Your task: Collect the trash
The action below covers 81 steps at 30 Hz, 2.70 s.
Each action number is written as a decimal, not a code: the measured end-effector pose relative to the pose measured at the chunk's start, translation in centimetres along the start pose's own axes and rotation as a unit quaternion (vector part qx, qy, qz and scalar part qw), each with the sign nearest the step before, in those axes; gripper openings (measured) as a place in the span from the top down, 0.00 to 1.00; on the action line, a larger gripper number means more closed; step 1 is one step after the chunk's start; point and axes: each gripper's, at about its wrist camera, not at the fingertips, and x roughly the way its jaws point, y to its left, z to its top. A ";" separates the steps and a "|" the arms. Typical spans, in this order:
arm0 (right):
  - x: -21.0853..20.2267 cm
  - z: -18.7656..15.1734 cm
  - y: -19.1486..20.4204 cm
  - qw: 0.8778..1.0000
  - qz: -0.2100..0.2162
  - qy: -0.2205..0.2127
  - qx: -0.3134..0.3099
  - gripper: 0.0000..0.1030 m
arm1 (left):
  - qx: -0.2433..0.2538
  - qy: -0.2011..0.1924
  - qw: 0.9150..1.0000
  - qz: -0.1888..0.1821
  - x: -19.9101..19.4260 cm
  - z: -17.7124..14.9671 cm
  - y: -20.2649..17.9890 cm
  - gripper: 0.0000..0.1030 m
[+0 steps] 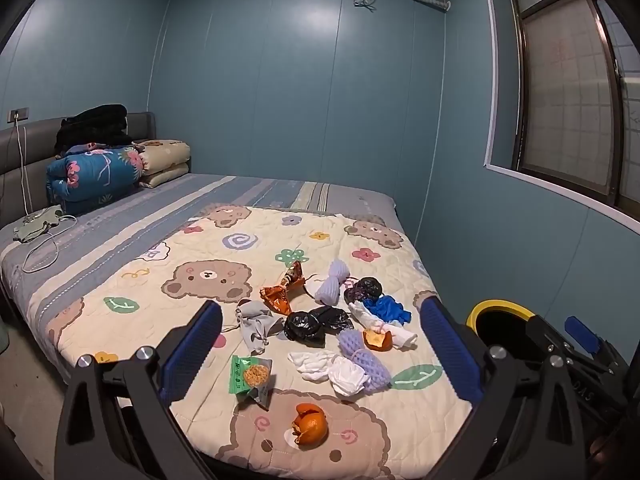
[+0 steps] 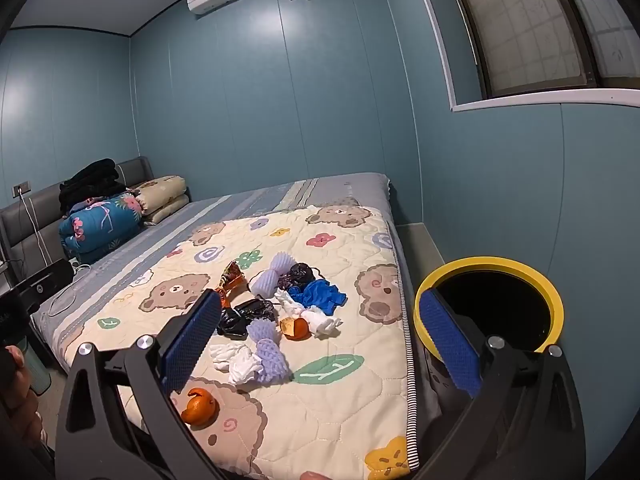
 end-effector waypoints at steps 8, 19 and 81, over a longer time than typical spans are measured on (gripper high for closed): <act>0.0 0.0 0.0 1.000 0.000 0.001 0.000 0.08 | 0.000 -0.002 1.000 -0.001 0.1 0.3 0.1 0.07; 0.0 0.0 0.0 1.000 0.000 0.001 0.001 0.08 | 0.000 -0.002 1.000 -0.001 0.1 0.4 0.1 0.07; 0.1 -0.2 -0.1 1.000 0.003 0.011 0.002 0.08 | -0.004 0.002 1.000 -0.005 0.0 -0.3 -0.2 0.07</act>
